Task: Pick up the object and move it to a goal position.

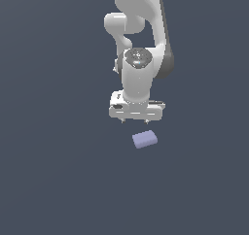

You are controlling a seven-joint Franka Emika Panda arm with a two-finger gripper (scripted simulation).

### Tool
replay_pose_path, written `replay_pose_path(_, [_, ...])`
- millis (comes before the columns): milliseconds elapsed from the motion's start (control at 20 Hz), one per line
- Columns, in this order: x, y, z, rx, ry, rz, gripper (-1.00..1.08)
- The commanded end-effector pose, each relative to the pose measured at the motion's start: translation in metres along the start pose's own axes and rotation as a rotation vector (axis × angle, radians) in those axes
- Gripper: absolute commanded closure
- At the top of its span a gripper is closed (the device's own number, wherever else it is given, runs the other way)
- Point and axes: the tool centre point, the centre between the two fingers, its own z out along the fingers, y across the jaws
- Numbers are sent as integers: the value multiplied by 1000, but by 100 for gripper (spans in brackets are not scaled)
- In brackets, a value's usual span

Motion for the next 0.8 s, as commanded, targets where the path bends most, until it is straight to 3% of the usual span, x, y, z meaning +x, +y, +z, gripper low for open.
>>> replay_pose_path(0, [0, -3, 4, 1, -1, 47, -92])
replay_pose_path(750, [3, -22, 36, -2, -7, 420, -92])
